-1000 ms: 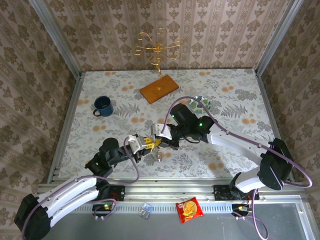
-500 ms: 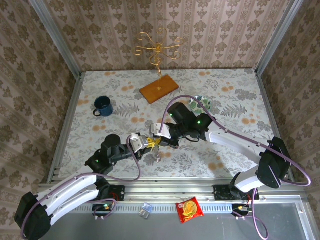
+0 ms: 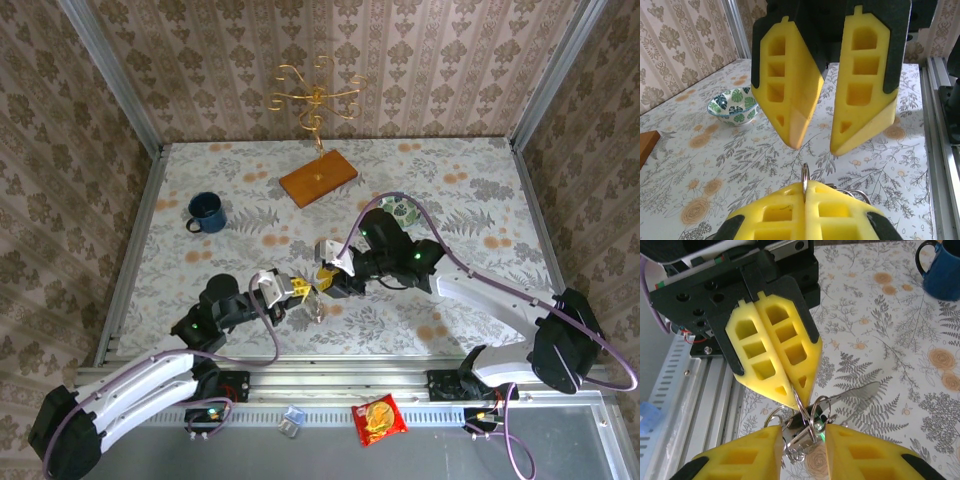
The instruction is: Put the keys on the keyring
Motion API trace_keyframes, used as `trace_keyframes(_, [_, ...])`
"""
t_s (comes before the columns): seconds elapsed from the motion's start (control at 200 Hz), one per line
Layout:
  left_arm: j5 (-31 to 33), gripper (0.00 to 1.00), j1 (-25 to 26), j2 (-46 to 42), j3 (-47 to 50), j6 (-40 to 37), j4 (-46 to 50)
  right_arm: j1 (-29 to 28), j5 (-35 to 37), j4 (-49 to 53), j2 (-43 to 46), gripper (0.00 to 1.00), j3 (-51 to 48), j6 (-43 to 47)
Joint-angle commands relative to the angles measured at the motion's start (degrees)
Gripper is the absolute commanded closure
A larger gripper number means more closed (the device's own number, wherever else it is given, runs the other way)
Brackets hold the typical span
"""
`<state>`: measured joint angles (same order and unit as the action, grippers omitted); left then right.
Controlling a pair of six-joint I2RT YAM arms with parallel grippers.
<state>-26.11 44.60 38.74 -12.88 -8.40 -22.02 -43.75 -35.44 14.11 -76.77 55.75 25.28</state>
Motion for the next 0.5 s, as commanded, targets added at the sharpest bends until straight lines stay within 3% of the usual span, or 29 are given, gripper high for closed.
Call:
trace_keyframes(0.0, [-1.06, 1.00, 0.30, -0.85, 0.74, 2.67, -6.67, 0.06, -2.62, -3.29, 0.29, 0.69, -0.90, -2.16])
trace_keyframes(0.495, [-2.54, 1.00, 0.27, 0.37, 2.51, 4.72, -12.51, -0.35, -2.82, -4.50, -2.59, 0.71, 0.24, -1.04])
